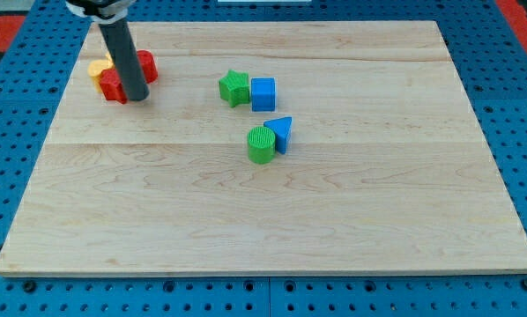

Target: Slide green circle towards the bottom center and slightly to the right

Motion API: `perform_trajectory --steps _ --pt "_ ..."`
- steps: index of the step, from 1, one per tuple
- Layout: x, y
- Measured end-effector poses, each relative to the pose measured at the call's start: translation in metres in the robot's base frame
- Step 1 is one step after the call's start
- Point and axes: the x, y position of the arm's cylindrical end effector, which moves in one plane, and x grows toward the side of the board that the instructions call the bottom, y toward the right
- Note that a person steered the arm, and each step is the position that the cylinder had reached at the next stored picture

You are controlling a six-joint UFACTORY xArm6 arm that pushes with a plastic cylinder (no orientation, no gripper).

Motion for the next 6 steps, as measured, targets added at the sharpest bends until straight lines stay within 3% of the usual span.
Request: perform_trajectory --steps 1,2,4,5,6 --pt "0.040 0.014" --pt "0.039 0.024" --pt "0.043 0.139" --pt "0.075 0.140" --pt "0.081 0.193"
